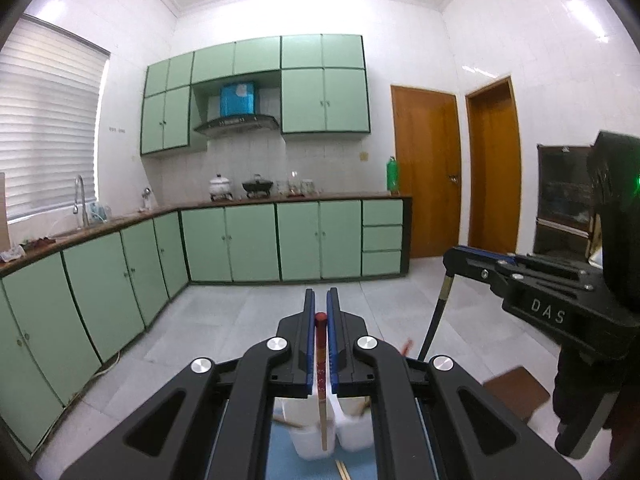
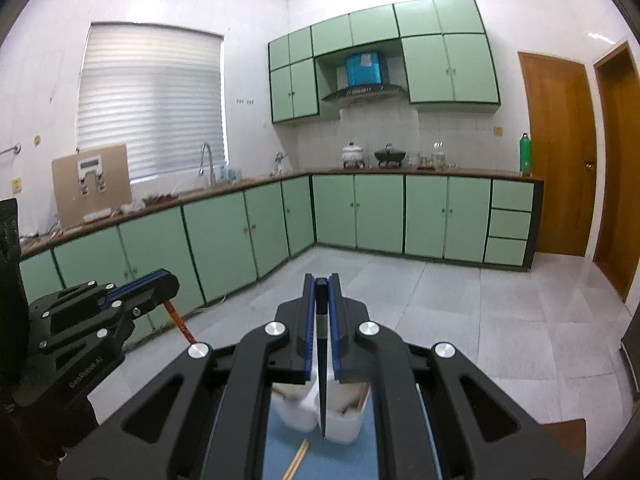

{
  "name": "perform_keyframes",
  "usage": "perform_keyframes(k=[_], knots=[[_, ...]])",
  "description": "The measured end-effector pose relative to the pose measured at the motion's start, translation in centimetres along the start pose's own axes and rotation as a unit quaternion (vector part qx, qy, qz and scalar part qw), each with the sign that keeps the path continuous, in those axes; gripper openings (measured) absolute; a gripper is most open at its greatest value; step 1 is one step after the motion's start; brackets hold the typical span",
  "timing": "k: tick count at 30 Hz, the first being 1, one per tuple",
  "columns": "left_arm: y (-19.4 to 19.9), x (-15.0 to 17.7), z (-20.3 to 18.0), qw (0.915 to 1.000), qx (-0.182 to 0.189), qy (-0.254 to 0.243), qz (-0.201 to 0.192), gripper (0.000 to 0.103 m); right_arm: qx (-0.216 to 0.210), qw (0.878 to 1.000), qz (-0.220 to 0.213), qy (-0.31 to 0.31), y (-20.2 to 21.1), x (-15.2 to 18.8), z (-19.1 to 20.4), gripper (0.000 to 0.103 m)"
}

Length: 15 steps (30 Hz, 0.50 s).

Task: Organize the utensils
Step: 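Carry red chopstick to caddy with left tool while right tool carries black one, then open left tool over caddy while right tool opens, dropping both chopsticks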

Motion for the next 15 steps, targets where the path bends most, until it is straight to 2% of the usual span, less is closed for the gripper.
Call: perform_keyframes(k=[4, 8, 15], knots=[[-2.4, -0.8, 0.1, 1.0000, -0.004, -0.001, -0.008, 0.005, 0.008, 1.000, -0.008, -0.007, -2.4, -0.5, -1.4, 0.006], [-5.2, 0.2, 0.6, 0.9999, -0.010, -0.002, -0.007, 0.005, 0.013, 1.000, 0.002, -0.007, -5.1, 0.5, -2.0, 0.006], [-9.8, 4.3, 2.1, 0.9989, -0.018, 0.019, 0.038, 0.005, 0.016, 0.999, 0.039, -0.001, -8.7, 4.7, -1.8, 0.006]])
Point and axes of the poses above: each gripper's, at about its wrist camera, not at the fingertips, and y roughly against the way its jaws point, z to its left, x to its underside, the point moved 8 cm from there along -y, roughly the way its jaws point, and after that the axes turned 8 degrees about y, right-handed, at the moved point
